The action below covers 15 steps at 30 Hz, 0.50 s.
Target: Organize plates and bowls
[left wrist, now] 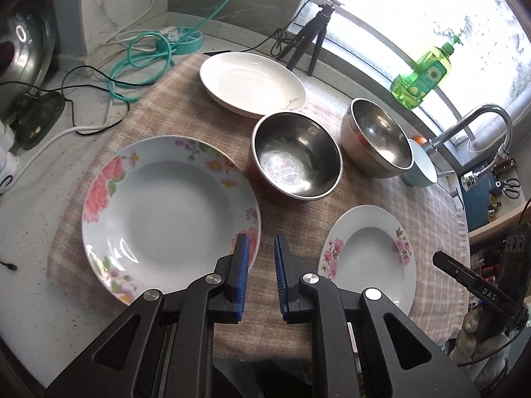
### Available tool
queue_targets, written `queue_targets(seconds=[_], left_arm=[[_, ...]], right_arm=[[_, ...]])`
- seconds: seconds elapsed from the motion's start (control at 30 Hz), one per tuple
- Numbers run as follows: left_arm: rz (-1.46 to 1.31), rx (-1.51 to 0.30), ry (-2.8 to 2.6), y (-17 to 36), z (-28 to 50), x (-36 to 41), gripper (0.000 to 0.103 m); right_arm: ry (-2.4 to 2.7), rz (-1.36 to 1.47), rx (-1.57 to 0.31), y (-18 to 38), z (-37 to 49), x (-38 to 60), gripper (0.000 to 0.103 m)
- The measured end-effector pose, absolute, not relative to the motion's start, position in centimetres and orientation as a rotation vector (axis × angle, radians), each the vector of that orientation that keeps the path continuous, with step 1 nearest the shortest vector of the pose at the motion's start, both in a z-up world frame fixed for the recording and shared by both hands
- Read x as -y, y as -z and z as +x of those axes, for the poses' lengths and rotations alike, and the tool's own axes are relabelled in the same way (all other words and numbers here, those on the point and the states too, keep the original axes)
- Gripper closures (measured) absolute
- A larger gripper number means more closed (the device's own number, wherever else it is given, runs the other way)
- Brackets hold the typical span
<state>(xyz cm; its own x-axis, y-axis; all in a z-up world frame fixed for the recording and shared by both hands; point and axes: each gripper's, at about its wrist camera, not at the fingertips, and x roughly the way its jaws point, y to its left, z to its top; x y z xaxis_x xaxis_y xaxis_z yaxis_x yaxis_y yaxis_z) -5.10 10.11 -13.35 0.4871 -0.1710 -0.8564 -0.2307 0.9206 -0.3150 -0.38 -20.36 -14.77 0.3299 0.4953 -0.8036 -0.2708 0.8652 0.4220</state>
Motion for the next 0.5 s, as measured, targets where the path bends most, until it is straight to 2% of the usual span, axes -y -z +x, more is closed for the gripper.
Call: queue_targets(seconds=[0.33,0.4,0.47,0.5], left_arm=[[-0.457,-1.036,-0.106,12.8,-7.1,-13.2,0.089],[-0.464,-1.033,-0.114,12.7,-7.4,-13.7,0.089],[-0.468,-1.029,-0.119,12.7,-7.5,-14.1,0.089],[-0.470,-1.028,-0.122,12.7,-7.6,-14.3,0.089]], right_arm=[[-0.553,0.183,-1.150,14.3,-0.4,16.9,0.083],[-0.558,0.173,-1.147,14.1,-0.5,16.3,0.080],[-0.562,0.160,-1.139,13.9,-0.6,15.6,0.072],[-0.563,0.153,-1.132,13.7,-0.7,15.3,0.071]])
